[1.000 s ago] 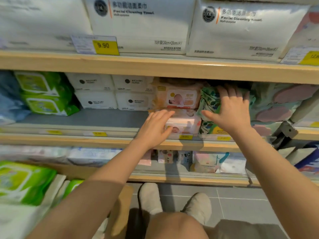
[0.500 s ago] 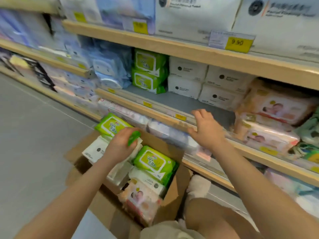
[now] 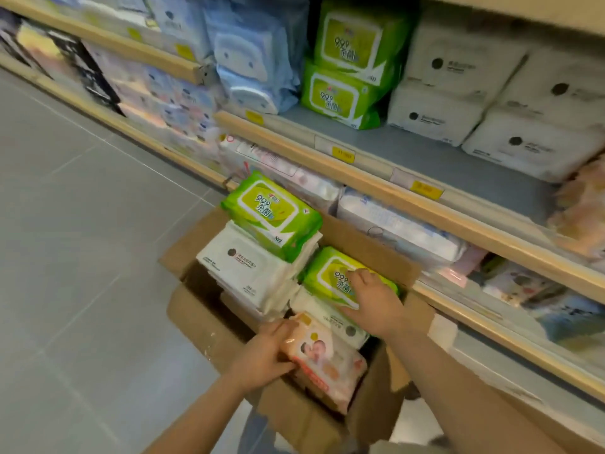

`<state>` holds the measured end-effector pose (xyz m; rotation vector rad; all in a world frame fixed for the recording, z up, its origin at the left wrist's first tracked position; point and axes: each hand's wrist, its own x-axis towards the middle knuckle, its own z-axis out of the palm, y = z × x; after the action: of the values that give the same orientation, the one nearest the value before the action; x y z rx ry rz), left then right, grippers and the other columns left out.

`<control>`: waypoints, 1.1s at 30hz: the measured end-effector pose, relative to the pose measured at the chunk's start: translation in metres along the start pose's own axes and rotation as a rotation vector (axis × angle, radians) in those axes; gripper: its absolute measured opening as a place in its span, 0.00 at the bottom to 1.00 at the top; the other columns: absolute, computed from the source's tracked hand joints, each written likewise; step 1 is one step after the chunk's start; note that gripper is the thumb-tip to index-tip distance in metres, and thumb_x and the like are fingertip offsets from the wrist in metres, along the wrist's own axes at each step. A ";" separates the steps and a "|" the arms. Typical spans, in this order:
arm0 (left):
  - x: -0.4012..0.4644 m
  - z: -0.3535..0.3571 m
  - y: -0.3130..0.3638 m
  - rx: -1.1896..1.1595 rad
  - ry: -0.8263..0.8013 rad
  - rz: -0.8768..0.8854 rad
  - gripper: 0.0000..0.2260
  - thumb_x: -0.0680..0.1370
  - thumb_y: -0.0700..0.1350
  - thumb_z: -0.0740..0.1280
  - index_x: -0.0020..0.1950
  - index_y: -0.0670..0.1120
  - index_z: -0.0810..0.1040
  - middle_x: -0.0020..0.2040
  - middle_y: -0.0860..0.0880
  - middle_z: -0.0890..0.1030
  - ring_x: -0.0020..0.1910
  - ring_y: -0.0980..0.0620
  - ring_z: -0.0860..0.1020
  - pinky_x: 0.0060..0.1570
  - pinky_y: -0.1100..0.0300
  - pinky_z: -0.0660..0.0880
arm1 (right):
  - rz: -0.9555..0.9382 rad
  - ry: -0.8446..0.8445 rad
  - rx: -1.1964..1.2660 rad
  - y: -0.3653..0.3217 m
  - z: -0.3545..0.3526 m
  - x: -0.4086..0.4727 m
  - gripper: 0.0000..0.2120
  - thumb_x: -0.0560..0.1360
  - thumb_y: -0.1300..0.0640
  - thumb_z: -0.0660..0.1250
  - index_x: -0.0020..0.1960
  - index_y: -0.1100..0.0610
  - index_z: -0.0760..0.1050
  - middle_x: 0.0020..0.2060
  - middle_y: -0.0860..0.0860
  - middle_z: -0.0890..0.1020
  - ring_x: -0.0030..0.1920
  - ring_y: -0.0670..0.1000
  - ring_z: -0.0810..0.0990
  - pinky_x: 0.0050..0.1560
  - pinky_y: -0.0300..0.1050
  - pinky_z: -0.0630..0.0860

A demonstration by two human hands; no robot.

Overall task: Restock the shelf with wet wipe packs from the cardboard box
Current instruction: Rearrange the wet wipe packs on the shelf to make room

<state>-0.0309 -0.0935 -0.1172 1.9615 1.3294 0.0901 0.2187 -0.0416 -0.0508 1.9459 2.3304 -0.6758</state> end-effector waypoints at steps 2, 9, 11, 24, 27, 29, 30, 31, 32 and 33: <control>0.019 0.008 -0.003 0.051 -0.078 0.047 0.39 0.68 0.49 0.74 0.75 0.51 0.59 0.73 0.55 0.60 0.72 0.56 0.58 0.69 0.67 0.55 | 0.036 -0.006 0.018 0.011 0.012 -0.002 0.34 0.73 0.44 0.67 0.73 0.55 0.60 0.67 0.54 0.66 0.67 0.57 0.66 0.64 0.50 0.67; 0.083 0.028 -0.007 0.479 -0.280 0.237 0.44 0.62 0.51 0.76 0.74 0.50 0.60 0.71 0.50 0.63 0.71 0.49 0.59 0.67 0.52 0.64 | 0.164 -0.018 0.024 0.040 0.033 -0.001 0.42 0.69 0.40 0.70 0.74 0.52 0.54 0.71 0.55 0.60 0.71 0.56 0.59 0.69 0.52 0.61; 0.084 0.025 -0.008 0.520 -0.311 0.267 0.47 0.59 0.54 0.77 0.73 0.50 0.59 0.68 0.50 0.64 0.68 0.49 0.60 0.66 0.52 0.65 | 0.191 -0.019 0.053 0.044 0.035 0.001 0.45 0.67 0.40 0.72 0.75 0.53 0.52 0.71 0.55 0.59 0.71 0.56 0.57 0.70 0.52 0.60; 0.065 0.030 -0.023 0.499 -0.200 0.334 0.39 0.63 0.51 0.75 0.70 0.46 0.63 0.65 0.48 0.68 0.64 0.46 0.63 0.60 0.51 0.72 | 0.304 -0.062 -0.136 0.028 0.044 0.026 0.56 0.58 0.35 0.74 0.73 0.59 0.50 0.64 0.55 0.64 0.64 0.56 0.64 0.64 0.52 0.61; 0.062 0.022 -0.015 0.538 -0.121 0.408 0.35 0.62 0.48 0.75 0.67 0.47 0.66 0.62 0.49 0.70 0.61 0.47 0.66 0.59 0.55 0.73 | 0.253 -0.022 -0.098 0.029 0.032 0.028 0.54 0.58 0.39 0.74 0.74 0.56 0.51 0.61 0.54 0.65 0.61 0.56 0.64 0.60 0.52 0.60; 0.060 0.012 -0.007 0.574 -0.065 0.455 0.33 0.62 0.48 0.75 0.65 0.48 0.67 0.59 0.50 0.71 0.60 0.48 0.68 0.56 0.59 0.73 | 0.200 0.006 -0.096 0.032 0.017 0.024 0.52 0.57 0.40 0.74 0.73 0.54 0.53 0.60 0.53 0.66 0.60 0.55 0.64 0.57 0.52 0.60; 0.059 0.006 -0.003 0.584 -0.050 0.468 0.33 0.62 0.48 0.75 0.64 0.49 0.67 0.59 0.51 0.71 0.59 0.48 0.68 0.55 0.58 0.74 | 0.180 0.010 -0.099 0.032 0.009 0.020 0.51 0.57 0.39 0.74 0.72 0.54 0.54 0.60 0.53 0.66 0.60 0.55 0.64 0.56 0.52 0.59; 0.057 0.000 0.001 0.586 -0.026 0.482 0.32 0.62 0.49 0.75 0.64 0.49 0.68 0.58 0.51 0.72 0.59 0.48 0.67 0.54 0.57 0.75 | 0.165 0.017 -0.101 0.034 0.000 0.016 0.51 0.57 0.38 0.74 0.72 0.53 0.55 0.60 0.53 0.66 0.61 0.55 0.64 0.56 0.52 0.59; 0.055 -0.007 0.006 0.580 0.004 0.490 0.32 0.62 0.51 0.74 0.64 0.48 0.68 0.58 0.50 0.72 0.59 0.49 0.67 0.54 0.56 0.76 | 0.153 0.030 -0.101 0.035 -0.008 0.010 0.51 0.57 0.37 0.74 0.72 0.53 0.55 0.60 0.52 0.66 0.62 0.55 0.64 0.56 0.52 0.59; 0.053 -0.014 0.012 0.572 0.036 0.493 0.30 0.64 0.53 0.72 0.64 0.48 0.69 0.58 0.49 0.73 0.58 0.48 0.66 0.55 0.55 0.75 | 0.143 0.049 -0.099 0.036 -0.018 0.004 0.51 0.57 0.36 0.74 0.72 0.52 0.55 0.60 0.52 0.66 0.62 0.55 0.63 0.57 0.52 0.59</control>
<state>-0.0036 -0.0447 -0.1174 2.7556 0.9216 -0.0251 0.2562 -0.0269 -0.0472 2.0815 2.1784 -0.4981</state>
